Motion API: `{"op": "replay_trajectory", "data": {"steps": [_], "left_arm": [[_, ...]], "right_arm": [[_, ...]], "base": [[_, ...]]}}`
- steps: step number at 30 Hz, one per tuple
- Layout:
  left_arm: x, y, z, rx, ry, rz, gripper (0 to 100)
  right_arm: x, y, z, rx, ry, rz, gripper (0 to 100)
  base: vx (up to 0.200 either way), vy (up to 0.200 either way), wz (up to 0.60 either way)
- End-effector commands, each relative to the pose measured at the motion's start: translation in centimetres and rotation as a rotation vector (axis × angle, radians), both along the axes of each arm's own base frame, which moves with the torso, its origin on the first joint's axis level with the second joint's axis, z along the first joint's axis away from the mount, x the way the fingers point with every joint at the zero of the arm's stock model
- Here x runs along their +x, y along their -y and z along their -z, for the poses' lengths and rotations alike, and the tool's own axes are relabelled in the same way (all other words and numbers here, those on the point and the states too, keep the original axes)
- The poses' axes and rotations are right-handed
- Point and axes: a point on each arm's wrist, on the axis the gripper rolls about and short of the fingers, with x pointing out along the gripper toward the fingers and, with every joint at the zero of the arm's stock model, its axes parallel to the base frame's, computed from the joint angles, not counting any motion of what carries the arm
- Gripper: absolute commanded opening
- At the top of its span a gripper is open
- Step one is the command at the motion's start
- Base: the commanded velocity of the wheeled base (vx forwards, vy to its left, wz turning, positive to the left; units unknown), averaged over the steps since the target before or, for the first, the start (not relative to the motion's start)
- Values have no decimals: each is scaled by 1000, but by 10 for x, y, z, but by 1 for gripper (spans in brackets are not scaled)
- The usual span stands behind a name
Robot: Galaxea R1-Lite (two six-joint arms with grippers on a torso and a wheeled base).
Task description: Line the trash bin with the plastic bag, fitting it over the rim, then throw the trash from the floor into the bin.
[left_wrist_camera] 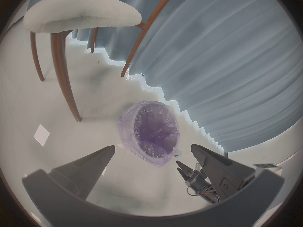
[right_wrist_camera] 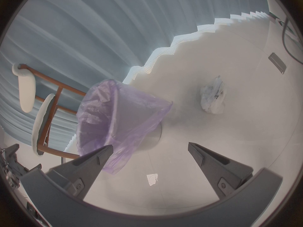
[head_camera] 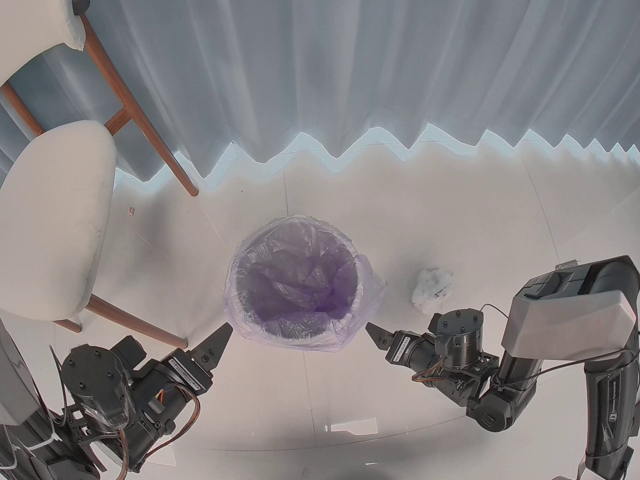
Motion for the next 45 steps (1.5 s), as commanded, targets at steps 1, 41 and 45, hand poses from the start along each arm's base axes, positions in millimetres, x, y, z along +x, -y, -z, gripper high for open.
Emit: {"op": "replay_trajectory", "data": {"steps": [1, 41, 45], "left_arm": [[4, 2, -12, -77, 42, 1, 100], [31, -15, -27, -156, 72, 212, 100], [28, -18, -23, -138, 57, 200, 100]], "right_arm": [[0, -5, -7, 12, 22, -14, 100], [42, -27, 22, -46, -63, -8, 100], [43, -26, 32, -69, -101, -1, 100]], "base": [[0, 0, 0], [0, 0, 0], [0, 0, 0]]}}
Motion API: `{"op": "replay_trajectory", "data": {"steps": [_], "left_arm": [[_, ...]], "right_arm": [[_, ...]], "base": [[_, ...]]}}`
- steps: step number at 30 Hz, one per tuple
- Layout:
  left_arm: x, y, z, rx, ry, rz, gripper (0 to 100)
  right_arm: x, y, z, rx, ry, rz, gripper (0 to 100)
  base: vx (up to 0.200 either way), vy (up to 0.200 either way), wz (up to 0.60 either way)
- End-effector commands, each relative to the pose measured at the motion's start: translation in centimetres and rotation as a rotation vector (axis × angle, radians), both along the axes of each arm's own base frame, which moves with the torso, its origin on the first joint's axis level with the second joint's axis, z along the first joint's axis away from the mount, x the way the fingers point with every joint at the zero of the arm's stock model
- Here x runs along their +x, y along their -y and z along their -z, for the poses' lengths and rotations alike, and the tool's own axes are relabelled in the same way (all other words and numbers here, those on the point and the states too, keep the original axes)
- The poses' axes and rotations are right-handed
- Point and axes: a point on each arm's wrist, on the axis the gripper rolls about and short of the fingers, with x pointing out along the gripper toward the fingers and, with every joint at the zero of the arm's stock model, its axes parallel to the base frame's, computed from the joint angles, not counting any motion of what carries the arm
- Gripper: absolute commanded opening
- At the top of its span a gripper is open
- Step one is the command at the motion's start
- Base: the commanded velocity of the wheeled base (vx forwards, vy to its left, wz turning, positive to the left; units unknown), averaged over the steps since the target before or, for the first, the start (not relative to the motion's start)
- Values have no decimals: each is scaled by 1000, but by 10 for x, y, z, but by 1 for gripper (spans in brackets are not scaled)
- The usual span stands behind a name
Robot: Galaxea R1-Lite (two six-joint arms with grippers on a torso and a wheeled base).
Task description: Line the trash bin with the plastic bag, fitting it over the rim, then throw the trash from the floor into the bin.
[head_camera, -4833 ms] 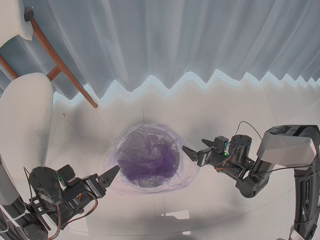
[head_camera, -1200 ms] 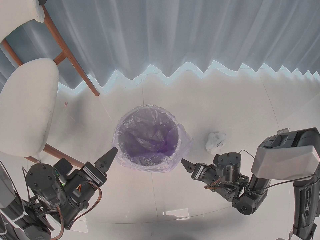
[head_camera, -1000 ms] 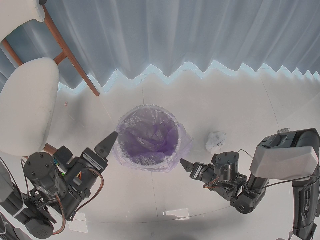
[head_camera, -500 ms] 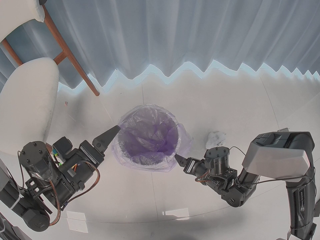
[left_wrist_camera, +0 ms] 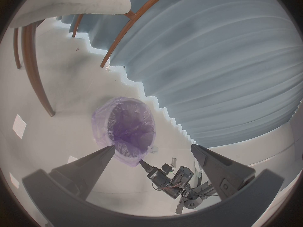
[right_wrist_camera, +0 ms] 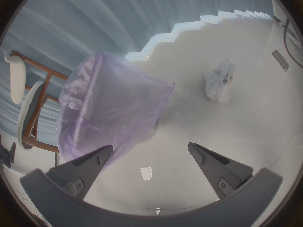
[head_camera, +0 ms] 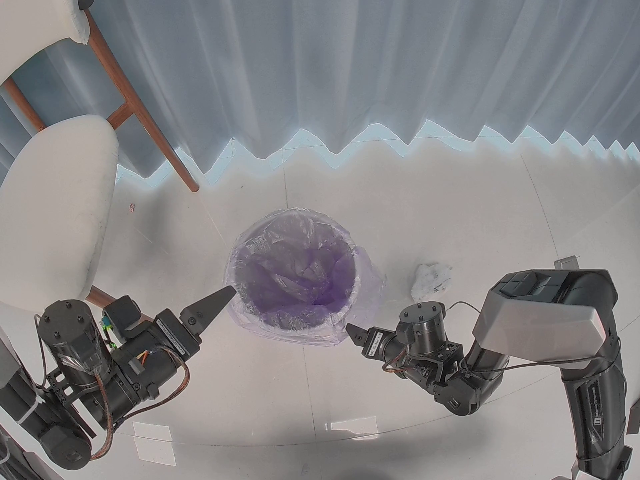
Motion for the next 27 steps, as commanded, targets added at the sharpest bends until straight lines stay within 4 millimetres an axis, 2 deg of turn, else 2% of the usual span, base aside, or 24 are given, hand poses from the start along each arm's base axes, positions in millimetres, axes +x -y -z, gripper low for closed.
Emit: {"op": "replay_trajectory", "data": {"steps": [1, 5, 14, 22, 26, 27], "left_arm": [[-3, -6, 4, 15, -23, -21, 100], [-1, -15, 7, 22, -40, -60, 100], [-2, -15, 7, 24, -40, -58, 100], [-11, -15, 5, 20, -31, -41, 100], [-16, -16, 8, 29, -45, -41, 100], [-18, -17, 9, 33, -52, -40, 100]], "right_arm": [[1, 0, 14, -21, -29, 11, 100], [1, -1, 20, -59, -42, 0, 100], [12, -6, 19, -151, -152, -23, 100], [28, -12, 14, -243, -352, -17, 100], [32, -16, 13, -237, -387, -5, 100], [35, -19, 19, -221, -387, 19, 100]], "base": [[0, 0, 0], [0, 0, 0], [0, 0, 0], [0, 0, 0], [0, 0, 0], [0, 0, 0]]}}
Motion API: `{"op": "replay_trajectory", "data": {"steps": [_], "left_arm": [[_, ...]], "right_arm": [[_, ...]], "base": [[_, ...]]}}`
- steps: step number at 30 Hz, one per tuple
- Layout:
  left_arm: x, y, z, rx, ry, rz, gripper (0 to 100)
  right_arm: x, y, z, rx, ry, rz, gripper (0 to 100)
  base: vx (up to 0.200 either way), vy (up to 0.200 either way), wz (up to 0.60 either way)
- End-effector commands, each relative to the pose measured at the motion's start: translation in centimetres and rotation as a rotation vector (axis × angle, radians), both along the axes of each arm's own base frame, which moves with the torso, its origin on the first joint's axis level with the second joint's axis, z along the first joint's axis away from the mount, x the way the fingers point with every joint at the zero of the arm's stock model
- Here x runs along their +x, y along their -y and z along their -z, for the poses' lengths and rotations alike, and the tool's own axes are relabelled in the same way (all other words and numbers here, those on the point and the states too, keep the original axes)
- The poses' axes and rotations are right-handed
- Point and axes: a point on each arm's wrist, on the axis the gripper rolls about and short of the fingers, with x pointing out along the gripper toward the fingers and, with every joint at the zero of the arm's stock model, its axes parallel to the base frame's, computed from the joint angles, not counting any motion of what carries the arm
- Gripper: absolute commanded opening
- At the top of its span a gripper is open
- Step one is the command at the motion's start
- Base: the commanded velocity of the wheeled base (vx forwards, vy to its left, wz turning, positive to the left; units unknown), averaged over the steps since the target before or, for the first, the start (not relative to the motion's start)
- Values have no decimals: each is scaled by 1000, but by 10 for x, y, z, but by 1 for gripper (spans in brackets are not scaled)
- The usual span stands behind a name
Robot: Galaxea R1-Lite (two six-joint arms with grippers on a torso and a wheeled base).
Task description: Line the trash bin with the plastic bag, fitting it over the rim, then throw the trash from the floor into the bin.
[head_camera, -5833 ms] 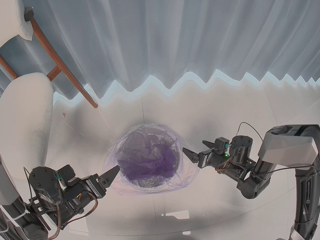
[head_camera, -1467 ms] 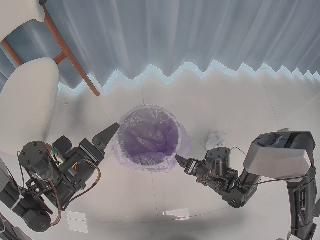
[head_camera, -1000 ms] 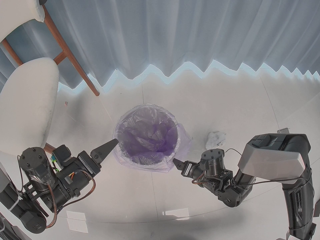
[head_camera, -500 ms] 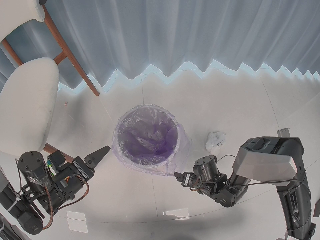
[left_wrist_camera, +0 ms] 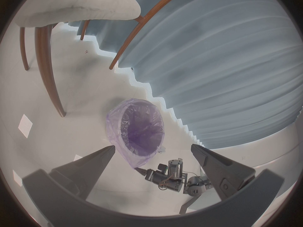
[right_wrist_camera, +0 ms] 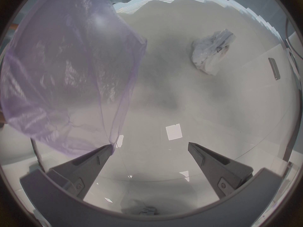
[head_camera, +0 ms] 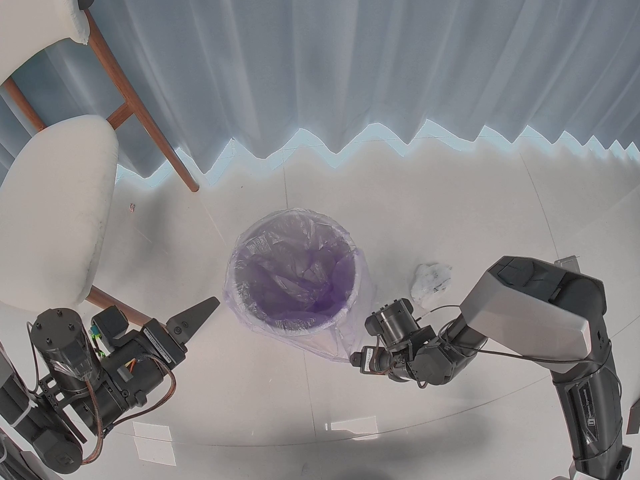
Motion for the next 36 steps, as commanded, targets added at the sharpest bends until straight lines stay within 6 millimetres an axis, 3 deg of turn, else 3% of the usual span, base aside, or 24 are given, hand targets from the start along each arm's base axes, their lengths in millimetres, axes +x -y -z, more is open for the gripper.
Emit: {"op": "replay_trajectory", "data": {"steps": [1, 3, 5, 11, 15, 18, 22, 26, 31, 36], "left_arm": [[-11, -3, 3, 8, -16, 6, 100], [-12, -4, 3, 8, -16, 6, 100], [-13, -4, 1, 2, -7, 7, 100], [-17, 2, 2, 7, -17, 56, 100], [-18, 9, 10, 90, -37, 104, 100], [-13, 12, 26, 187, -89, 121, 100], [-6, 16, 40, 251, -127, 133, 100], [1, 19, 52, 281, -177, 133, 100], [24, 20, 81, 322, -270, 84, 100], [43, 20, 97, 323, -291, 52, 100]], "right_arm": [[16, -11, 3, 25, 26, 59, 100], [15, -13, 6, 9, 40, 94, 100], [17, -15, -4, 41, 80, 113, 100], [17, -18, -65, 194, 184, 165, 100], [-1, -6, -91, 228, 191, 193, 100], [-20, 4, -95, 219, 156, 198, 100], [-47, 17, -83, 178, 86, 206, 100], [-63, 25, -88, 219, 94, 243, 100], [-85, 38, -140, 381, 232, 285, 100], [-102, 47, -189, 509, 330, 283, 100]], "base": [[0, 0, 0], [0, 0, 0], [0, 0, 0], [0, 0, 0], [0, 0, 0], [0, 0, 0], [0, 0, 0], [0, 0, 0], [0, 0, 0], [0, 0, 0]]}}
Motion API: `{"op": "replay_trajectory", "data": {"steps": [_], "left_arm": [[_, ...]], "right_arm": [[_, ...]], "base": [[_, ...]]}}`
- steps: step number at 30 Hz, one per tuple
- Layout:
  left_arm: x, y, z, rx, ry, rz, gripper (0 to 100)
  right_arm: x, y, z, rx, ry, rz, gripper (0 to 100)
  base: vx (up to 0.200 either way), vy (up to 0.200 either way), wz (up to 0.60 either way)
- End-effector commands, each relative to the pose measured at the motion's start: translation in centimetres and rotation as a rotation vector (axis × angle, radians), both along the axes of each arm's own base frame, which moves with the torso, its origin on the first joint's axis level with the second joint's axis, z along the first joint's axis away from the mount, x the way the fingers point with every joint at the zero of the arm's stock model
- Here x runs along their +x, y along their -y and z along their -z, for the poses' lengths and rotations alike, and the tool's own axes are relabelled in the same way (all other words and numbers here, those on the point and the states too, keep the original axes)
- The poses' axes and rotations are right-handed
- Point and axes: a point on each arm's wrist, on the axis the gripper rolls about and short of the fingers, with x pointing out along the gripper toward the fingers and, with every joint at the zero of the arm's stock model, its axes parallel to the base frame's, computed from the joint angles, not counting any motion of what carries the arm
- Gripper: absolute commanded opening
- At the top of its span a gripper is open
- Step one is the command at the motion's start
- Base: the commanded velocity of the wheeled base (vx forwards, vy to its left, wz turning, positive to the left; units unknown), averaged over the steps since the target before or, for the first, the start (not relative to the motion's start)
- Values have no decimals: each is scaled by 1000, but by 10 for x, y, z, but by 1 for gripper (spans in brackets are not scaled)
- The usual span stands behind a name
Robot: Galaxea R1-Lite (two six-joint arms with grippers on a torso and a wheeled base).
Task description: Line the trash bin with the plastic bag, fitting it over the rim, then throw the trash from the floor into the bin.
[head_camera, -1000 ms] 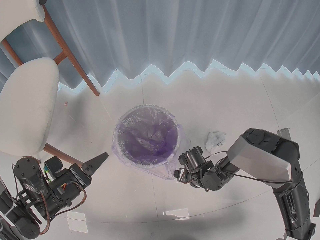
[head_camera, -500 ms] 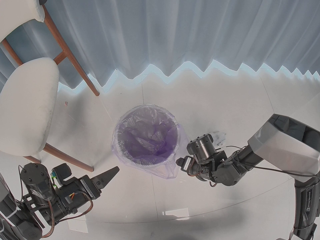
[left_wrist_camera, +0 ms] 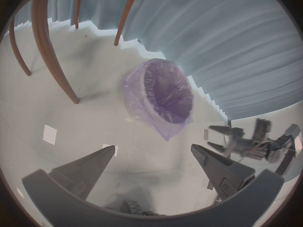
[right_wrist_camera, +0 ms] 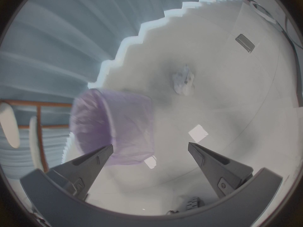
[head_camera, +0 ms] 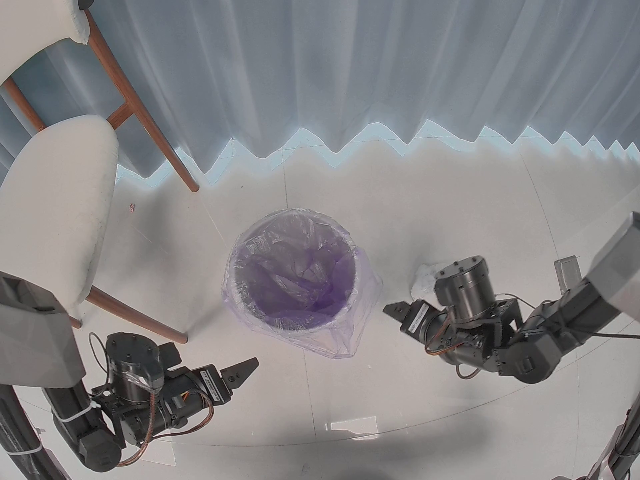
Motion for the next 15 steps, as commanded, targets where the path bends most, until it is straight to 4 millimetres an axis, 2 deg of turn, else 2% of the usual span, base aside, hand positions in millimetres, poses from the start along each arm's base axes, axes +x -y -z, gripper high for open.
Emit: {"op": "replay_trajectory", "data": {"steps": [1, 6, 7, 11, 15], "left_arm": [[28, 0, 37, 46, -83, -57, 100], [36, -6, 55, 56, -110, -93, 100], [37, -8, 61, 64, -131, -103, 100], [43, -12, 64, 58, -135, -127, 100], [48, -17, 68, 56, -136, -152, 100]], "right_arm": [[-29, 15, -69, 150, 175, 18, 100], [-43, 24, -80, 164, 205, 27, 100], [-46, 32, -81, 163, 210, 44, 100], [-50, 44, -86, 169, 225, 78, 100], [-54, 47, -84, 163, 219, 82, 100]], "base": [[0, 0, 0], [0, 0, 0], [0, 0, 0], [0, 0, 0], [0, 0, 0]]}}
